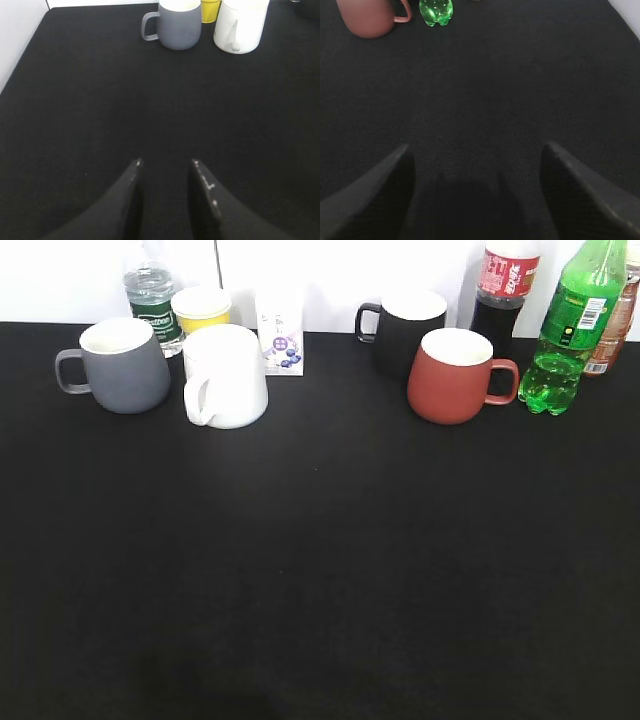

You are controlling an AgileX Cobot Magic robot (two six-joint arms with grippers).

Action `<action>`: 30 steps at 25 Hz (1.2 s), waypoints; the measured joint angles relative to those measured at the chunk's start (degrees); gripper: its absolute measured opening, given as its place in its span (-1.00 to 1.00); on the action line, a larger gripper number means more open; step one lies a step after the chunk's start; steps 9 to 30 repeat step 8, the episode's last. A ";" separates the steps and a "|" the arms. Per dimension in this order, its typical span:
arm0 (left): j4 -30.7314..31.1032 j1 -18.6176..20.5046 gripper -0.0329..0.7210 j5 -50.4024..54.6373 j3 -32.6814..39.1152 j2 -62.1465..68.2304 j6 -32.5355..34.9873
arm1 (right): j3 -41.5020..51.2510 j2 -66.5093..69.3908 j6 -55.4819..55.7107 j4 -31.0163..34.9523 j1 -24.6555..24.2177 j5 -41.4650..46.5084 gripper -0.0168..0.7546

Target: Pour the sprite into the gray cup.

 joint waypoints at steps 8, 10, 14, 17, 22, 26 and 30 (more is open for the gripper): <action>0.00 0.00 -0.30 0.00 0.00 0.00 0.00 | 0.00 -0.04 0.00 0.00 0.00 0.00 0.58; 0.00 0.00 -0.30 0.00 0.00 0.00 0.00 | 0.00 -0.04 0.00 0.00 0.00 0.00 0.58; 0.00 0.00 -0.30 0.00 0.00 0.00 0.00 | 0.00 -0.04 0.00 0.00 0.00 0.00 0.58; 0.00 0.00 -0.30 0.00 0.00 0.00 0.00 | 0.00 -0.04 0.00 0.00 0.00 0.00 0.58; 0.00 0.00 -0.30 0.00 0.00 0.00 0.00 | 0.00 -0.04 0.00 0.00 0.00 0.00 0.58; 0.00 0.00 -0.30 0.00 0.00 0.00 0.00 | 0.00 -0.04 0.00 0.00 0.00 0.00 0.58; 0.00 0.00 -0.30 0.00 0.00 0.00 0.00 | 0.00 -0.04 0.00 0.00 0.00 0.00 0.58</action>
